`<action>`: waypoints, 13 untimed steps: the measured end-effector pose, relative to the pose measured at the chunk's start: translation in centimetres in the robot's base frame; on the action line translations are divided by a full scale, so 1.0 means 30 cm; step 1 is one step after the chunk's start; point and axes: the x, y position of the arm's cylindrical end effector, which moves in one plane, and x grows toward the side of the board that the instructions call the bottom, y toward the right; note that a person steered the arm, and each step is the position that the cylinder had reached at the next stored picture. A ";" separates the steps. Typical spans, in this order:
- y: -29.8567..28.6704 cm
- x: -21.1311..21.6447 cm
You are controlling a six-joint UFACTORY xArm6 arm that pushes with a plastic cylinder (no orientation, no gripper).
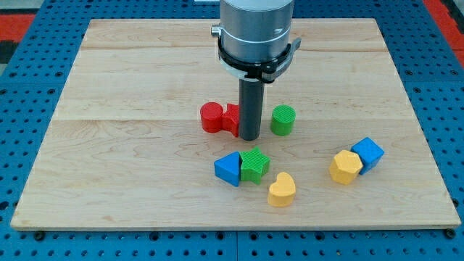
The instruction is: Push the red circle to the top center
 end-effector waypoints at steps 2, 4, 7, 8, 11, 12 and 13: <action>-0.159 0.120; -0.195 -0.047; -0.186 -0.557; -0.292 -0.582; -0.203 -0.837; -0.202 -0.821; -0.191 -0.757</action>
